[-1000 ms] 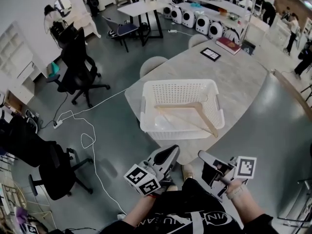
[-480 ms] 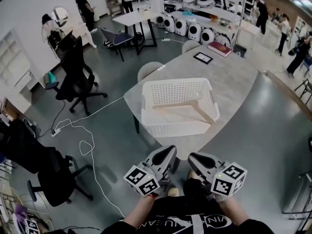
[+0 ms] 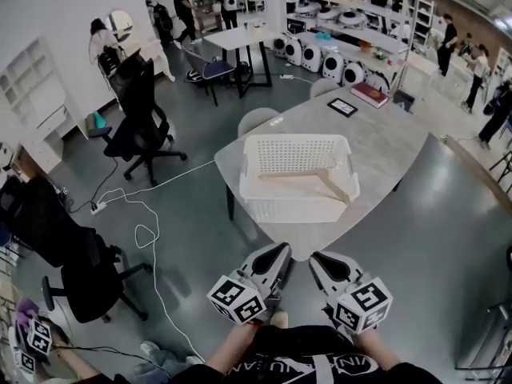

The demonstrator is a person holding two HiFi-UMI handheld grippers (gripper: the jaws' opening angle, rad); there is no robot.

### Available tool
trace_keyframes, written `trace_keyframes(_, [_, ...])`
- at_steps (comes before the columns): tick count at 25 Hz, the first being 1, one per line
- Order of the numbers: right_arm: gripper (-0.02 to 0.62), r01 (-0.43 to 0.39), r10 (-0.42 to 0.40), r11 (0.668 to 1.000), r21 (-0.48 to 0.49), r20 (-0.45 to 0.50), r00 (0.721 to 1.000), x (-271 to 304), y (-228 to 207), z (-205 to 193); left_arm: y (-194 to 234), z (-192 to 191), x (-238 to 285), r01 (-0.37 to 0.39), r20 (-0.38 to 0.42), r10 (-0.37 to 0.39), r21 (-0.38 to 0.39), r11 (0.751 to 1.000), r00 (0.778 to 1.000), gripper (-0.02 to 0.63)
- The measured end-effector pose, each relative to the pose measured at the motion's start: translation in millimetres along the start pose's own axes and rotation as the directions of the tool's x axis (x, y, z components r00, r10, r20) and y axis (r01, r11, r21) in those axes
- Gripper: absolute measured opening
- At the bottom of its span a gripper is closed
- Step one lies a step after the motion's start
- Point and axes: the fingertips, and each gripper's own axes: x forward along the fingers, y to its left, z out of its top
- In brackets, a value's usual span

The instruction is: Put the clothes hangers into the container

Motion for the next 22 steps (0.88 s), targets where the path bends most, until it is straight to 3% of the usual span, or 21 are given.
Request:
trace_keyframes(8, [0.048,-0.023,0.023,1.000,0.020,-0.017,1.000,-40.7,12.3,-20.9,-41.5,-28.8,-15.7,-0.060,-0.026,0.060,-0.022,0.998,0.998,0.009])
trace_keyframes(22, [0.048,-0.081,0.081,0.997,0.008,-0.023,0.996,-112.9,55.0,-55.5,-115.7,-71.8,-55.8,-0.098,-0.063,0.097,-0.009,0.995,0.993,0.009])
